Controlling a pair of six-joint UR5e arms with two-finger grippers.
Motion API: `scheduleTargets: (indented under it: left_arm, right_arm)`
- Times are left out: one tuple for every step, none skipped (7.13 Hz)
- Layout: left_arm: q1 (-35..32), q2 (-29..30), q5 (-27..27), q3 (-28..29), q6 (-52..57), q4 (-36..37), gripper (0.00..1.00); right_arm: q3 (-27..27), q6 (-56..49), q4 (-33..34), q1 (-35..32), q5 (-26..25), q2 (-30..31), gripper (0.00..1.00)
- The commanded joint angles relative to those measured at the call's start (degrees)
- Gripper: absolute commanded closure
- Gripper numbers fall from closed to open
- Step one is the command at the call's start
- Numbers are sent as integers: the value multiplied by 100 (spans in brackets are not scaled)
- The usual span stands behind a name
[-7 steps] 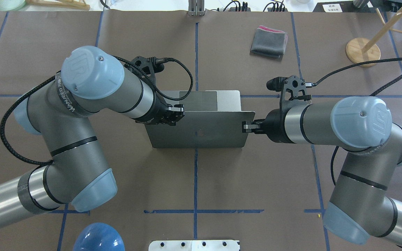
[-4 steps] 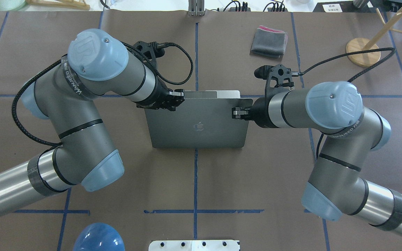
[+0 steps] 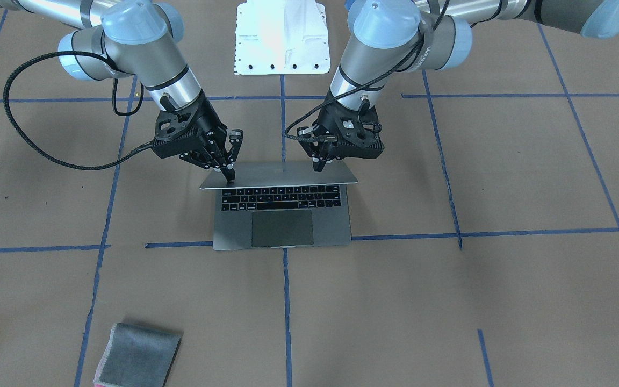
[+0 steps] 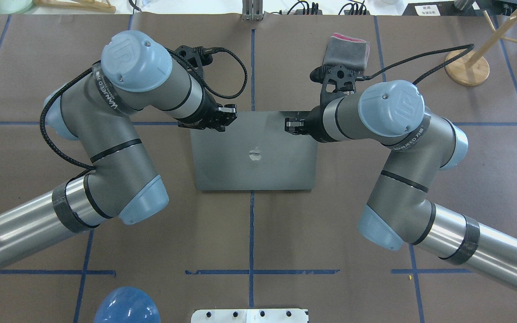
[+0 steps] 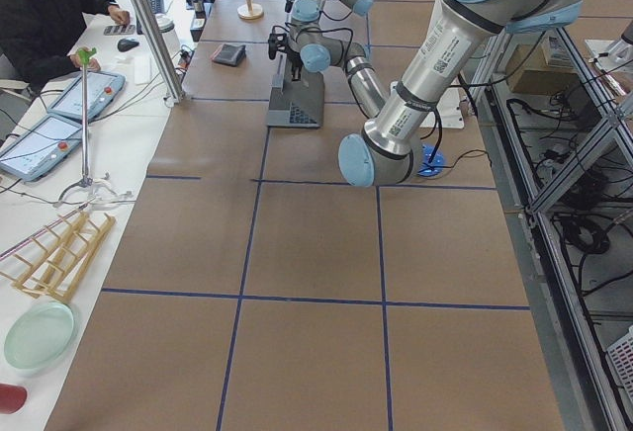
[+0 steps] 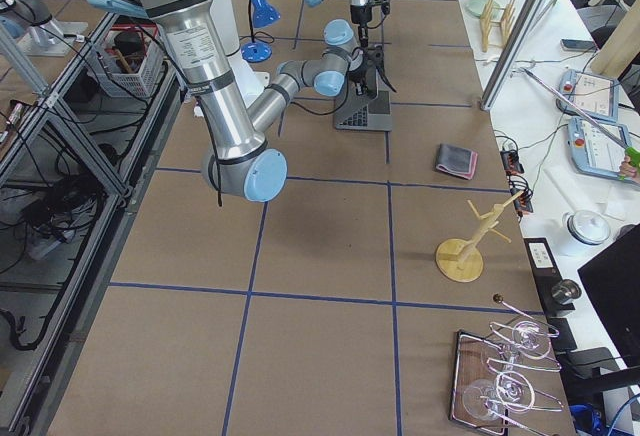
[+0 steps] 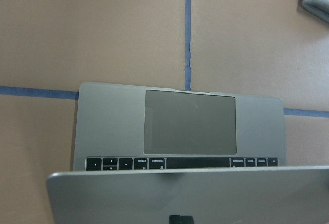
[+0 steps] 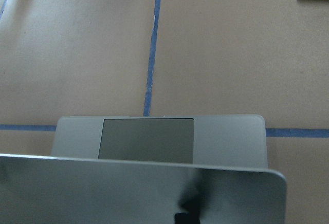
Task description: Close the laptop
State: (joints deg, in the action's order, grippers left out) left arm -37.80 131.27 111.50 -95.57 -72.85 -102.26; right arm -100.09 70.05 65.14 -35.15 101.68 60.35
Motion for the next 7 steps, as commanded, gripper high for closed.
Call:
scheduleTargets:
  left_arm:
    - [-61,214,13,641,60,-292,100]
    - [-61,215,13,923,60,-564,100]
    - [-61,215,13,1074,60,-628,100]
    - [-52,224,13,1197,60,-637,100]
    - [-61,267,13,1355,60,-690,100]
    - [-52,311,13,1539,60,-847,100]
    - [-52,390,13,1680,60,-892,100]
  right_arm:
    - [471,-9,-10,-44,10,-321,100]
    - [586,-27,-19,-88,97,-339,100]
    - [726,-35,-19,-132,193,-409,100]
    - [902,-53,-36,-132,203,-488,100]
    - [1251,-53,-376,-132,203,-558,100]
    - [1646,-53,-675,-132,203,-646,100]
    - [1877,-53,-687,-132,229,-769,100]
